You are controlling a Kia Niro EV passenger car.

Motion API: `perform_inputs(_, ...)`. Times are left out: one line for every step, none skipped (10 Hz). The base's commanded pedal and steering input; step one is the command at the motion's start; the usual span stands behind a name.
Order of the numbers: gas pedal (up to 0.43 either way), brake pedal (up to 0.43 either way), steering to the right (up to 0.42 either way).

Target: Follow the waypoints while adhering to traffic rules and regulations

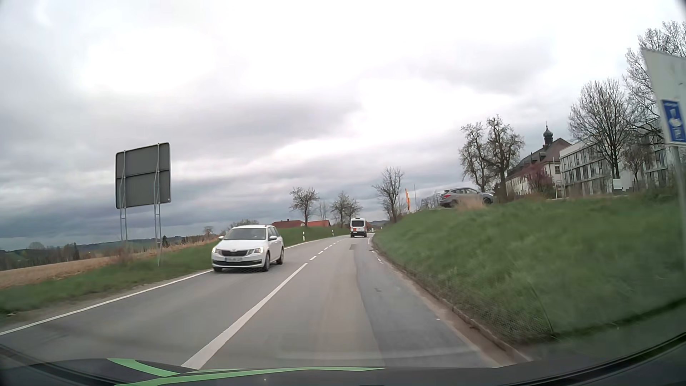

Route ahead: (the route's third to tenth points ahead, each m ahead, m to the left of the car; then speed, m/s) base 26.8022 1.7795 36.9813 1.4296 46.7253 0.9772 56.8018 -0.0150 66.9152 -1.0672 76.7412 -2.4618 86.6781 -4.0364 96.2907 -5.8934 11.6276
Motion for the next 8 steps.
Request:
perform_inputs(0.087, 0.000, 0.005)
perform_inputs(0.087, 0.000, 0.004)
perform_inputs(0.087, 0.000, 0.003)
perform_inputs(0.087, 0.000, 0.002)
perform_inputs(0.087, 0.000, 0.002)
perform_inputs(0.087, 0.000, 0.001)
perform_inputs(0.087, 0.000, 0.000)
perform_inputs(0.087, 0.000, -0.001)
